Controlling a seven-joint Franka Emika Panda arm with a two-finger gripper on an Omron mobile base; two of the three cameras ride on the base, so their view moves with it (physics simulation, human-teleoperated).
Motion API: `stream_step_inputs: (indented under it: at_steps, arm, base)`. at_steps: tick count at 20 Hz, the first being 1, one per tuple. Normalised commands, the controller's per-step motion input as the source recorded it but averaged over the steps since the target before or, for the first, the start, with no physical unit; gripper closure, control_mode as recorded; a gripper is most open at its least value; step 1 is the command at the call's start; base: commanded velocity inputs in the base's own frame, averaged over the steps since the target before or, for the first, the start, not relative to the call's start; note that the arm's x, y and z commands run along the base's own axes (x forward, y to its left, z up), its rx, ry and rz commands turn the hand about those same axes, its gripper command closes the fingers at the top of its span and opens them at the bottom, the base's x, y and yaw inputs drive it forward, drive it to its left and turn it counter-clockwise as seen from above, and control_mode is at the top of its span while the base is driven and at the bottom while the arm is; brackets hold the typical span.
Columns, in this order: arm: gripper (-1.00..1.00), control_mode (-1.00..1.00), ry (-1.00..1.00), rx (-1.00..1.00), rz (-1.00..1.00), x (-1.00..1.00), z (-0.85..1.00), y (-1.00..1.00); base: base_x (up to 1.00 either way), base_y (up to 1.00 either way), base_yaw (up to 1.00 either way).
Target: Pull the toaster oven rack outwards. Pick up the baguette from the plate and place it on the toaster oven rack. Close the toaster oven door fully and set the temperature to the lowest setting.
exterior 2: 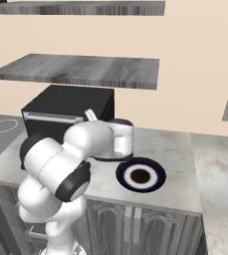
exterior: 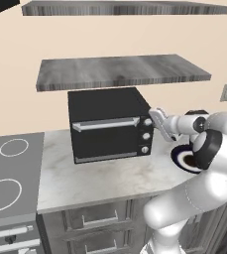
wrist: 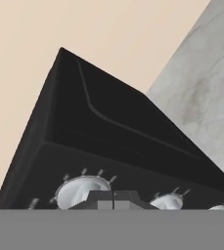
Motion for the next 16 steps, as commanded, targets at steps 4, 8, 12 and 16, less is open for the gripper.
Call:
stream_step_inputs:
  at_steps: [4,8,12,16]
  arm:
    - [1.00,-1.00,-0.11,0.15,0.17,0.41,0.02,-0.02]
    - [1.00,-1.00,-0.24,0.20,0.18,0.42,0.06,0.00]
    - [1.00,-1.00,-0.32,0.23,0.17,0.40,0.19,-0.05]
    - [1.00,-1.00,-0.41,0.25,0.16,0.39,0.32,-0.03]
  base:
    - [0.00,0.00,0.00]
    - [0.00,0.00,0.00]
    - [0.00,0.00,0.00]
    - [0.00,0.00,0.00]
